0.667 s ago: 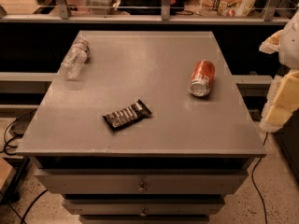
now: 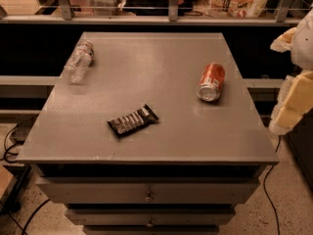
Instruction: Move coke can near water bottle
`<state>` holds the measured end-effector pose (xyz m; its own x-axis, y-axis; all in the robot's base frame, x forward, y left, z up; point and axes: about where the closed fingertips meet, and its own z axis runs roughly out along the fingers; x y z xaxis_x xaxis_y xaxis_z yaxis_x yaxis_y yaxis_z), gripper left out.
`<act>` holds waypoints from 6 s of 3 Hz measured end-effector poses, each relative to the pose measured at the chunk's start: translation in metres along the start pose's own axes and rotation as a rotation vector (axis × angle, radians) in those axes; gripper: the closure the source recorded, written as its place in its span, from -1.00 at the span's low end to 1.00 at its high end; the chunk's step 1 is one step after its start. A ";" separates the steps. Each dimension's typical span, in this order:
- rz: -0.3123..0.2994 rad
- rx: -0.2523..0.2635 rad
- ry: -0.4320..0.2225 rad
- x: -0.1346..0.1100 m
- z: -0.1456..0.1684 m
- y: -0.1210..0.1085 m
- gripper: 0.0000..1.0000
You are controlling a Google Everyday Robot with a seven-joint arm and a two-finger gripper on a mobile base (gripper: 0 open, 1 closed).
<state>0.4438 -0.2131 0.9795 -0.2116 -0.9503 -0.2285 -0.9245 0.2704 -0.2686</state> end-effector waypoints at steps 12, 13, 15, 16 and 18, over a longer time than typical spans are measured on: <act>0.162 0.002 -0.472 -0.056 0.197 -0.156 -0.63; 0.148 0.016 -0.485 -0.067 0.191 -0.159 -0.16; 0.135 0.005 -0.536 -0.086 0.183 -0.161 0.77; 0.053 -0.030 -0.629 -0.133 0.170 -0.161 1.00; -0.191 -0.123 -0.797 -0.238 0.133 -0.134 1.00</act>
Offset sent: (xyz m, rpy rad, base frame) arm 0.0459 0.0362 -0.0061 0.2964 -0.1533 0.1067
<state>0.6608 -0.0029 0.9452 0.1975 -0.5710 -0.7969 -0.9598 0.0528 -0.2758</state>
